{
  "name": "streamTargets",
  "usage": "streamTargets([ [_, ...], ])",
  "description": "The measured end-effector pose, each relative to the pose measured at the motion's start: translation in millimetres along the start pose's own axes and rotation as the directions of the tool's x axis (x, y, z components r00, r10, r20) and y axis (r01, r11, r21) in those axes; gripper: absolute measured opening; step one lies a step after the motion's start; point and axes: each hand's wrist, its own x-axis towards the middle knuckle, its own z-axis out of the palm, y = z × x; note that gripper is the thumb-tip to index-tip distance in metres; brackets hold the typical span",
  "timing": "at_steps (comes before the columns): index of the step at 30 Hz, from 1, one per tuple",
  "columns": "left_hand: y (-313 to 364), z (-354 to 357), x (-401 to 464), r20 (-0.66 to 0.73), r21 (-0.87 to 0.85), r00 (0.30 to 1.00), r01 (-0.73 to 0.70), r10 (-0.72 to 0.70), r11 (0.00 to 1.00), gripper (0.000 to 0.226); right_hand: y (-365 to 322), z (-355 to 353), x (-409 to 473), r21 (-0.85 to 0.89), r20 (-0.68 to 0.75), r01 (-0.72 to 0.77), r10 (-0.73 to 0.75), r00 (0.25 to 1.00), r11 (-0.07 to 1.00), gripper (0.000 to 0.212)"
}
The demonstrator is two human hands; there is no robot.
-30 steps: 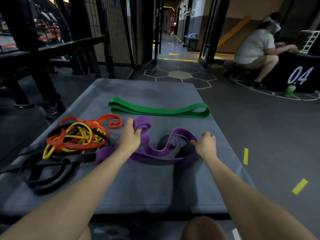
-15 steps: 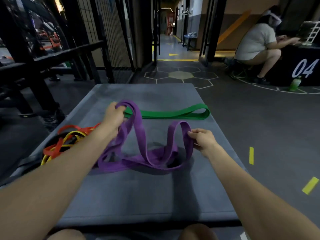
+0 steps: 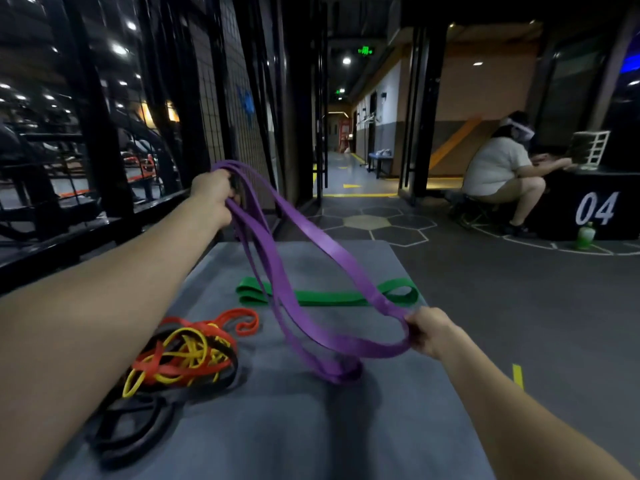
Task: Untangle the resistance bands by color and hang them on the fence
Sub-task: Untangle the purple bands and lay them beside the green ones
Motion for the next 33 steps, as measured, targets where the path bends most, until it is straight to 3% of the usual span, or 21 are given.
streamTargets([
  [3,2.2,-0.5,0.3,-0.02,0.032,1.0,-0.006,0.006,0.999,0.017,-4.2,-11.7,-5.5,0.053,0.014,0.03,-0.031,0.999,0.998,0.032],
  [5,-2.5,1.6,-1.6,-0.016,0.07,1.0,0.001,0.0,0.998,0.014,-7.1,-13.2,-9.8,-0.016,0.038,0.065,-0.064,0.997,0.998,0.031],
  [8,-8.5,6.6,-6.3,0.012,0.094,1.0,0.008,-0.009,0.995,0.012,-9.2,-10.1,-19.6,-0.332,0.104,0.135,-0.106,0.989,0.933,0.027],
  [11,-7.0,14.2,-14.9,0.08,0.093,0.997,-0.027,0.019,0.995,0.022,-14.3,1.1,-25.4,-0.638,0.158,0.27,-0.221,0.962,0.721,0.03],
  [15,6.6,32.8,-36.8,0.236,0.123,0.966,-0.133,0.101,0.983,0.025,-58.2,36.1,-55.5,-0.526,0.289,0.536,-0.454,0.843,0.66,0.014],
  [18,21.7,45.2,-50.0,0.327,0.17,0.937,-0.188,0.125,0.967,0.026,-104.6,67.2,-89.5,-0.315,0.379,0.719,-0.613,0.694,0.619,0.047],
  [22,39.6,57.8,-61.3,0.424,0.228,0.889,-0.286,0.169,0.931,0.028,-155.5,96.3,-127.7,-0.116,0.502,0.822,-0.682,0.533,0.557,0.044],
  [30,72.7,57.8,-62.0,0.489,0.393,0.851,-0.412,0.193,0.822,0.018,-199.3,104.2,-157.0,-0.222,0.404,0.931,-0.842,0.359,0.291,0.031],
  [33,77.4,50.5,-58.3,0.49,0.478,0.859,-0.405,0.146,0.779,0.009,-211.2,101.9,-159.0,-0.306,0.362,0.921,-0.866,0.345,0.24,0.025],
])
